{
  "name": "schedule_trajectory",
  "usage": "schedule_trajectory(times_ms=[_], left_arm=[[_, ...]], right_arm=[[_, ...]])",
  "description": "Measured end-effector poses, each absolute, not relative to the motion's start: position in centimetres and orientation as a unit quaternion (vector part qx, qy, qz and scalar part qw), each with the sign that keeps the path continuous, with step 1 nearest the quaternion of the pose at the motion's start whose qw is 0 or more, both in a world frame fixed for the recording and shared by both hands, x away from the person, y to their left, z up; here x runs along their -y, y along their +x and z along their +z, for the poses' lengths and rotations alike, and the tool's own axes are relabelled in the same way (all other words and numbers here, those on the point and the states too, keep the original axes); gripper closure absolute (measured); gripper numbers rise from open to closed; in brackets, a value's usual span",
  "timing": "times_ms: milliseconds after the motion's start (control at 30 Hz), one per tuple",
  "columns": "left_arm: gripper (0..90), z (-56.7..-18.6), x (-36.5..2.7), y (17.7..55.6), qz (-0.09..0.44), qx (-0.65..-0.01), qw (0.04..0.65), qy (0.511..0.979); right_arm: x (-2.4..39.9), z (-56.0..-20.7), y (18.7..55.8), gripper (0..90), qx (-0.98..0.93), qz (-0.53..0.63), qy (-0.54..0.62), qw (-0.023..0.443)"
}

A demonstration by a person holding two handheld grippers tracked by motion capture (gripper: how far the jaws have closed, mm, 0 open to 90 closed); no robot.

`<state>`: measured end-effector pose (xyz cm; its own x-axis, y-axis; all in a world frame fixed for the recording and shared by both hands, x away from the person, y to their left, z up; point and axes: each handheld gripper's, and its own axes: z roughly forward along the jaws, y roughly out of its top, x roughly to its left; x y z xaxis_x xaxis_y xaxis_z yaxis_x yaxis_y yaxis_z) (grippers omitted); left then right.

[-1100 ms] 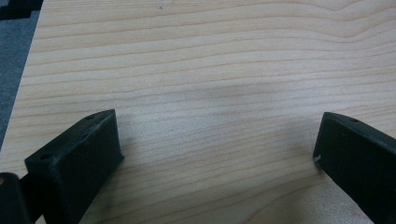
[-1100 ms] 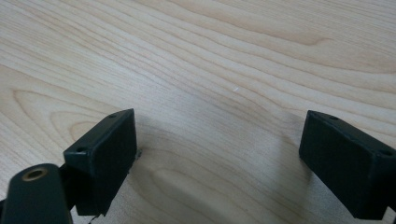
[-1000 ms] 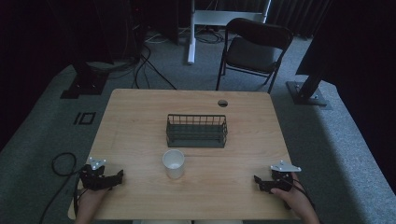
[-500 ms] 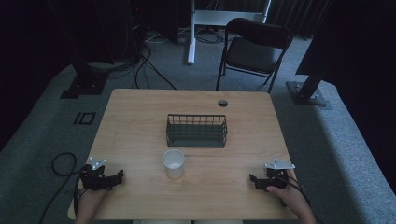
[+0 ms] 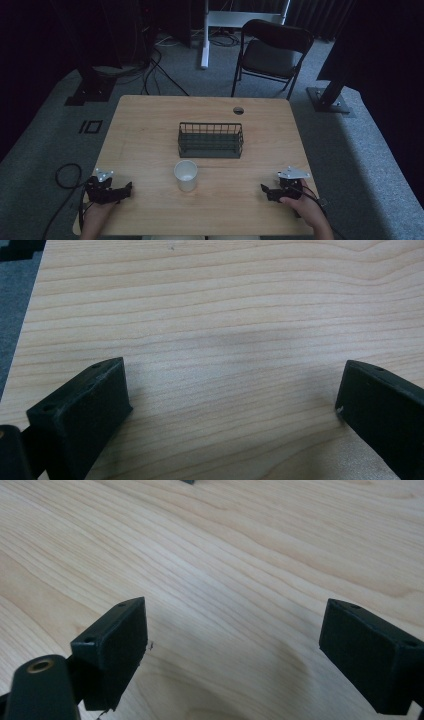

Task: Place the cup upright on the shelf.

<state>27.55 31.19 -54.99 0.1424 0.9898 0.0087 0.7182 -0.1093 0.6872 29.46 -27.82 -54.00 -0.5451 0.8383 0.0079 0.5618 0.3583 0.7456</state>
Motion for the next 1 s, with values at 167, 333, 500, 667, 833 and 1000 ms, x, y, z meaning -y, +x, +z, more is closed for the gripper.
schedule_trajectory(times_ms=[167,333,500,667,833,1000], left_arm=[[0.9,-55.0,-31.2,27.5,0.245,-0.607,0.277,0.703],[0.9,-55.0,-31.2,27.5,0.245,-0.607,0.277,0.703],[0.9,-55.0,-31.2,27.5,0.245,-0.607,0.277,0.703],[0.9,-55.0,-31.2,27.5,0.245,-0.607,0.277,0.703],[0.9,-55.0,-31.2,27.5,0.245,-0.607,0.277,0.703],[0.9,-55.0,-31.2,27.5,0.245,-0.607,0.277,0.703]], right_arm=[[27.0,-53.8,29.6,11.8,-0.802,0.366,0.43,0.194],[26.4,-53.4,29.8,11.8,-0.802,0.376,0.424,0.191],[25.4,-53.1,30.1,11.8,-0.804,0.383,0.413,0.19],[24.3,-52.8,30.3,11.8,-0.81,0.387,0.4,0.188],[23.1,-52.8,30.4,11.8,-0.815,0.391,0.388,0.182],[22.1,-53.0,30.6,11.8,-0.818,0.398,0.378,0.174]])
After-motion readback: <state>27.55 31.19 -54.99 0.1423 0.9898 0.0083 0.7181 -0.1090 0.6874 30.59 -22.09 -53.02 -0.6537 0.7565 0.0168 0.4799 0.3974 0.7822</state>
